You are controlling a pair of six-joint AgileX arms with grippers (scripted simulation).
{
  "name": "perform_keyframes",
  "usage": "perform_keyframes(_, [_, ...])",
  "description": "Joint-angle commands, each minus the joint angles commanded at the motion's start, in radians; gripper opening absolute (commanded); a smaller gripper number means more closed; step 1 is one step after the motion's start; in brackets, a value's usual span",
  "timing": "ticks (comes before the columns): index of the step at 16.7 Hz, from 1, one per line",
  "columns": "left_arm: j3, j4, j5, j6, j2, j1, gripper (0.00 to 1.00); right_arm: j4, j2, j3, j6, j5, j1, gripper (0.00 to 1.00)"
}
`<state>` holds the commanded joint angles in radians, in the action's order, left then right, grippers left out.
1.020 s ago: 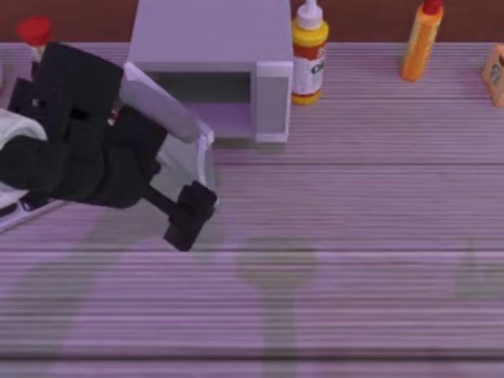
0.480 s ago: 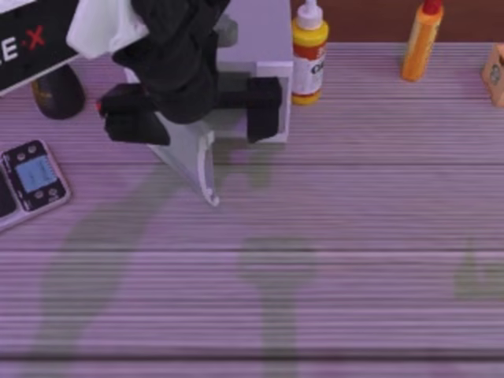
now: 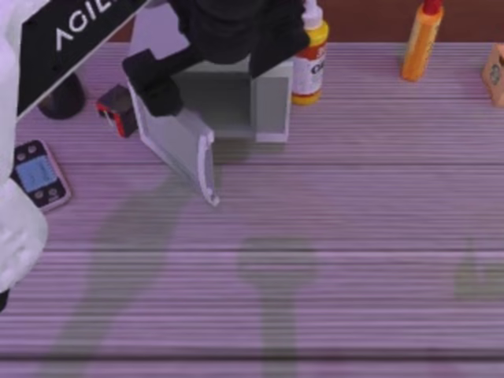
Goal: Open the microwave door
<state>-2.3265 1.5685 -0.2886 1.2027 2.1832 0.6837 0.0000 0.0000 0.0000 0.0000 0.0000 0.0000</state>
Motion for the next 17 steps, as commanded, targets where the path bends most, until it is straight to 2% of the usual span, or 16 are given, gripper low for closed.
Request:
perform_keyframes(3, [-0.156,0.148,-0.069,0.167,0.072,0.024,1.0,0.0,0.0,0.0,0.0,0.0,0.0,1.0])
perform_keyframes(6, [-0.229,0.218,-0.103,0.24,0.106,0.035,1.0,0.0,0.0,0.0,0.0,0.0,0.0,1.0])
perform_keyframes(10, [-0.232,0.222,-0.105,0.244,0.108,0.035,1.0,0.0,0.0,0.0,0.0,0.0,0.0,1.0])
perform_keyframes(11, [-0.37,0.194,-0.1,0.242,0.177,0.029,1.0,0.0,0.0,0.0,0.0,0.0,0.0,1.0])
perform_keyframes(17, [-0.281,0.181,-0.103,0.225,0.187,0.02,1.0,0.0,0.0,0.0,0.0,0.0,0.0,1.0])
